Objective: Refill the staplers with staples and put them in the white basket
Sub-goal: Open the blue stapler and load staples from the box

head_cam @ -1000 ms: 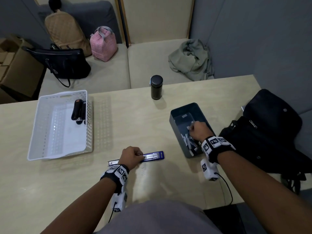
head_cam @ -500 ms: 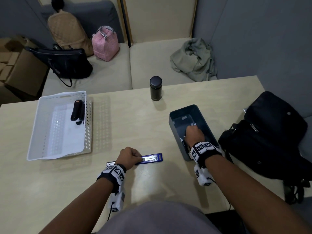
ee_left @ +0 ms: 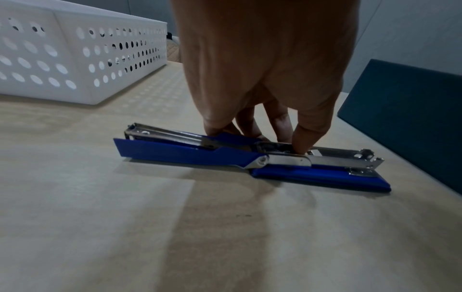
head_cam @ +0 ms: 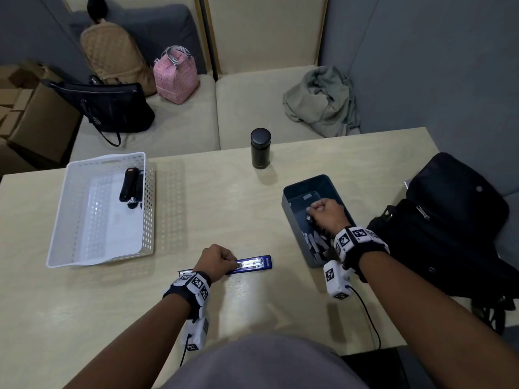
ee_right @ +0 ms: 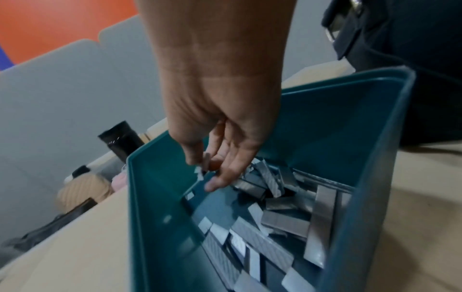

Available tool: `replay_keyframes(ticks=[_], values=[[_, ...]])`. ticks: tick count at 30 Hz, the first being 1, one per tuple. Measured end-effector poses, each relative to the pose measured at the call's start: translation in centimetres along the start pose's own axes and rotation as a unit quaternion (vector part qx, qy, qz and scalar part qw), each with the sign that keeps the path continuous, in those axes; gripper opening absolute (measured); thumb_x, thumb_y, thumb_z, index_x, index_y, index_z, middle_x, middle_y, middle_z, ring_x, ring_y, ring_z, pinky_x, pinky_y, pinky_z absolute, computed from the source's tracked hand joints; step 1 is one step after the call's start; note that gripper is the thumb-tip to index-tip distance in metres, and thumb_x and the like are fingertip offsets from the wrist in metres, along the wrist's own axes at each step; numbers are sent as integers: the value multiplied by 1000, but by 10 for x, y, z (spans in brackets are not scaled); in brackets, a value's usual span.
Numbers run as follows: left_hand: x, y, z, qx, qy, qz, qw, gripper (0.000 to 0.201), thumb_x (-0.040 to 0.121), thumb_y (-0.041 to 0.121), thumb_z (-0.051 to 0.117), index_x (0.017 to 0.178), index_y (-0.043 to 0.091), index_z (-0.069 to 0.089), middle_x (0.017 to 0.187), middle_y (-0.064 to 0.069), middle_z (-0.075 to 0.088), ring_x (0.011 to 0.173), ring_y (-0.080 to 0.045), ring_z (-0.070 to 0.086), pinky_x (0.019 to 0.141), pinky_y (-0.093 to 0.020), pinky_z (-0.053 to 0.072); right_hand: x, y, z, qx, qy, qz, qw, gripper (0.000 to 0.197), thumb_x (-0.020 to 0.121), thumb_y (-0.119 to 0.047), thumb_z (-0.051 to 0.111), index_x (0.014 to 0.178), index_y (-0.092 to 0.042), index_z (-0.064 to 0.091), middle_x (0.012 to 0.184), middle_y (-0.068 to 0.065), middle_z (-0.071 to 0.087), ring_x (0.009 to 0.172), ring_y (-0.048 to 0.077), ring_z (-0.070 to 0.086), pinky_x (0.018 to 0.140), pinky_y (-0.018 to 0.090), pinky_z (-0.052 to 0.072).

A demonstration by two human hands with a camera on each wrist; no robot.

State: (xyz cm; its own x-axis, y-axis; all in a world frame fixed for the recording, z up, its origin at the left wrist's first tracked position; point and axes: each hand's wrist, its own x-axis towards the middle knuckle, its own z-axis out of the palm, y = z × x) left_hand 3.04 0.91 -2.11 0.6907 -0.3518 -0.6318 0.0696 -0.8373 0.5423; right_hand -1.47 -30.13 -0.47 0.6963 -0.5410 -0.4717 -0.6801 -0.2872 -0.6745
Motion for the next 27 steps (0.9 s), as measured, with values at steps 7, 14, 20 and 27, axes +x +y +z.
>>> replay_keyframes(ticks=[7, 14, 20, 27], values=[[0, -1, -2, -5, -4, 7, 1000, 24, 72, 7, 67, 56, 25, 69, 70, -11, 74, 60, -14, 62, 60, -20, 49, -5, 4, -9, 230, -101, 22, 968, 13, 91, -12, 64, 97, -1, 63, 91, 20, 67, 73, 20, 72, 65, 22, 60], [0, -1, -2, -1, -8, 11, 1000, 22, 74, 7, 68, 60, 25, 69, 68, -9, 72, 60, -14, 62, 60, -20, 48, -2, 13, -13, -176, -81, -18, 981, 18, 90, -18, 61, 95, -8, 74, 92, 17, 74, 78, 31, 72, 74, 40, 61], [0, 1, -2, -2, -7, 10, 1000, 25, 74, 7, 69, 57, 25, 66, 63, -4, 68, 58, -12, 59, 59, -19, 46, -2, 16, -5, -381, -35, -91, 920, 41, 86, -2, 53, 121, -21, 63, 122, 17, 60, 100, 36, 65, 85, 41, 56], [1, 0, -2, -7, -6, 9, 1000, 28, 74, 6, 70, 55, 26, 66, 55, 7, 64, 54, -6, 58, 56, -15, 45, -8, 10, 4, -534, -37, -164, 828, 42, 85, -8, 59, 124, -18, 51, 123, 16, 46, 91, 33, 63, 62, 37, 47]])
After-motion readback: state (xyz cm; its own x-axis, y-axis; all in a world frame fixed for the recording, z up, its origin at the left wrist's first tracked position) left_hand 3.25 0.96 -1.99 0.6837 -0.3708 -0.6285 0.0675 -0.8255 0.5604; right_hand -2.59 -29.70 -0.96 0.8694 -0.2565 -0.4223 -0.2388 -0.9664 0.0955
